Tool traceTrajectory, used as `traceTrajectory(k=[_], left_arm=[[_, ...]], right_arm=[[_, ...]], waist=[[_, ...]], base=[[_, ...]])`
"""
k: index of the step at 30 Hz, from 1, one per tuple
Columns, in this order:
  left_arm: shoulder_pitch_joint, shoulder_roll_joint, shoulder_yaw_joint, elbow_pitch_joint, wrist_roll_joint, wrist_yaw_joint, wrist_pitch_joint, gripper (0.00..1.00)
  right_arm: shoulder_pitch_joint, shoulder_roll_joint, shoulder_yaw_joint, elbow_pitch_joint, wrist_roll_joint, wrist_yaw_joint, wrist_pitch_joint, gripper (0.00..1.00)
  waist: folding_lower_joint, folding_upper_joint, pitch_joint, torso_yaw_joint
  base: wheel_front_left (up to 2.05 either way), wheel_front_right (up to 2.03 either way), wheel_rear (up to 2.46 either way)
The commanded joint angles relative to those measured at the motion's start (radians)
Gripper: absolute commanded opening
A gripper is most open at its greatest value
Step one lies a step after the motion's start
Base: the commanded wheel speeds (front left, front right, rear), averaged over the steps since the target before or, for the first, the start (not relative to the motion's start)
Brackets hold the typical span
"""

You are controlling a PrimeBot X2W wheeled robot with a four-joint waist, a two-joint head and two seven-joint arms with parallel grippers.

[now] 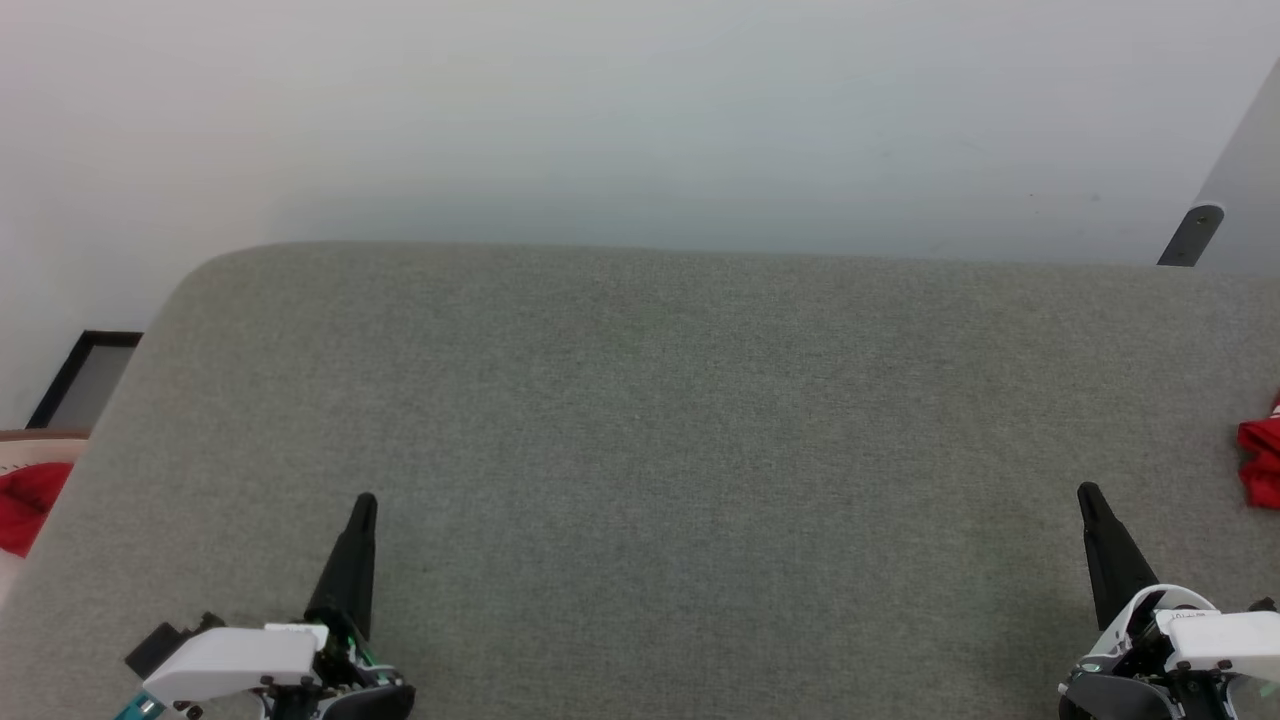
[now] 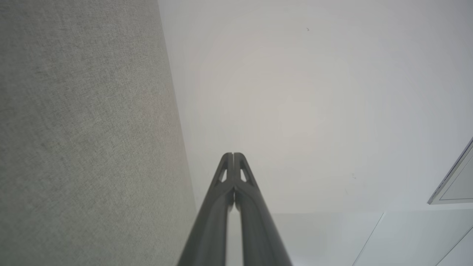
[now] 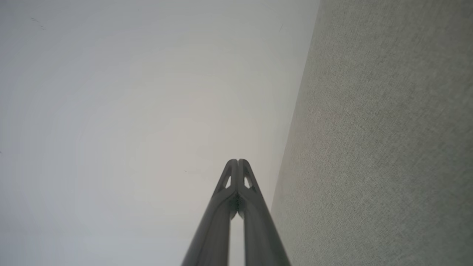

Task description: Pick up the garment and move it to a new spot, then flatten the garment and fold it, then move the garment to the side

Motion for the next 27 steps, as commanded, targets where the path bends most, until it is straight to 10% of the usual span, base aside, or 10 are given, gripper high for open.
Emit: traceTrajectory(k=[1, 27], left_arm=[[-0.010, -0.001, 0.003, 0.001, 0.005, -0.003, 0.003, 0.00], [-0.010, -0.002, 0.004, 0.001, 0.005, -0.003, 0.003, 0.00]], right_arm=[[-0.004, 0.004, 0.001, 0.000, 0.002, 0.000, 0.001, 0.00], [-0.004, 0.004, 0.001, 0.000, 0.002, 0.000, 0.001, 0.00]], waist=[[-0.0001, -0.0001, 0.000, 0.000], [-0.0001, -0.0001, 0.000, 0.000]], base=[[0.00, 0.00, 0.00], [0.00, 0.00, 0.00]])
